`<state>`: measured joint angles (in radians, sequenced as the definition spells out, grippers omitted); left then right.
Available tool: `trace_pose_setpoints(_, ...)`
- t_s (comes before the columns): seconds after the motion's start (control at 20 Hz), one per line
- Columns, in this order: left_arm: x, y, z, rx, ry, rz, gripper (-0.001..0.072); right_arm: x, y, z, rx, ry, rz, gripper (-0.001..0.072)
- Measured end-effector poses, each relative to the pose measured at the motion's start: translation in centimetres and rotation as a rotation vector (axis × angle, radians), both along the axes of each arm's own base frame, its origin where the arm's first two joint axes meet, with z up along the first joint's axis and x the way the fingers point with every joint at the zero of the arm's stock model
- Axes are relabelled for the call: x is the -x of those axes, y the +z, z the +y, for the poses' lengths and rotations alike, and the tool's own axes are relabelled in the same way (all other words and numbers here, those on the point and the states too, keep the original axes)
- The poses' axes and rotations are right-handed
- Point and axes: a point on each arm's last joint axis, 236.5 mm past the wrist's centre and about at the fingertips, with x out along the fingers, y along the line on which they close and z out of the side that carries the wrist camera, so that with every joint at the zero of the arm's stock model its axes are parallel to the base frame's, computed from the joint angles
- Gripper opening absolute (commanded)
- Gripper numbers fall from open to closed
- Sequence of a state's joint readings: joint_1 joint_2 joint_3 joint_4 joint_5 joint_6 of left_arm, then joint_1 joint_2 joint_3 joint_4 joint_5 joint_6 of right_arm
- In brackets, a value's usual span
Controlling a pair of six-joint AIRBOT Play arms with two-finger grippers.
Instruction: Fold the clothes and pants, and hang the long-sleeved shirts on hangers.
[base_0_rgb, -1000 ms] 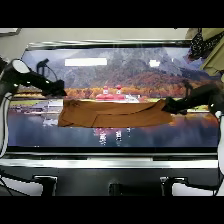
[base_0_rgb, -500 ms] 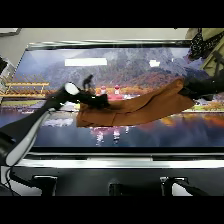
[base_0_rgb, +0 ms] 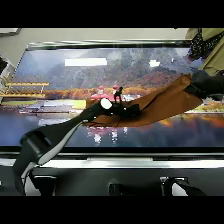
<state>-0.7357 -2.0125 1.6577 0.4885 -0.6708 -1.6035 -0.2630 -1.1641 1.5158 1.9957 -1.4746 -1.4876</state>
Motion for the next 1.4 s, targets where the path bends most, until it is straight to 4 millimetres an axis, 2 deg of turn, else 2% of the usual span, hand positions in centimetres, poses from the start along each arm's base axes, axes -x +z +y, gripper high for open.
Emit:
trace_pose_setpoints(0.2, 1.1, -1.4, -3.0, 0.037, 0.000, 0.061, 0.0015, -0.3, 0.3, -0.1, 0.001, -0.010, -0.018, 0.0034)
trace_pose_setpoints(0.35, 1.9, -1.6, -4.2, 0.057, -0.018, 0.084, 0.0015, -0.6, 0.5, -0.3, 0.005, -0.018, -0.035, 0.0034)
trace_pose_setpoints(0.5, 2.6, -1.1, -3.4, 0.061, -0.089, 0.095, 0.0014, -0.9, 0.6, -0.4, 0.006, -0.023, -0.047, 0.0034)
trace_pose_setpoints(0.65, 1.9, 1.8, -0.8, 0.067, -0.192, 0.035, 0.0014, -0.9, 0.1, -0.1, -0.011, -0.021, -0.037, 0.0034)
trace_pose_setpoints(0.75, 0.9, 4.5, 2.1, 0.046, -0.248, -0.036, 0.0014, -0.7, -1.0, 0.9, -0.043, -0.006, -0.009, 0.0034)
trace_pose_setpoints(0.9, -1.9, 8.4, 8.3, -0.058, -0.254, -0.148, 0.0015, -0.4, -2.9, 4.4, -0.084, 0.061, 0.027, 0.0034)
trace_pose_setpoints(1.1, -5.5, 12.8, 19.3, -0.276, -0.167, -0.248, 0.0015, -1.3, -3.5, 11.4, -0.123, 0.152, -0.014, 0.0034)
trace_pose_setpoints(1.2, -6.5, 14.8, 25.0, -0.380, -0.105, -0.277, 0.0016, -1.8, -4.1, 15.1, -0.147, 0.187, -0.024, 0.0034)
trace_pose_setpoints(1.4, -7.5, 18.1, 34.8, -0.516, 0.041, -0.296, 0.0015, -2.1, -7.4, 22.4, -0.179, 0.264, 0.012, 0.0034)
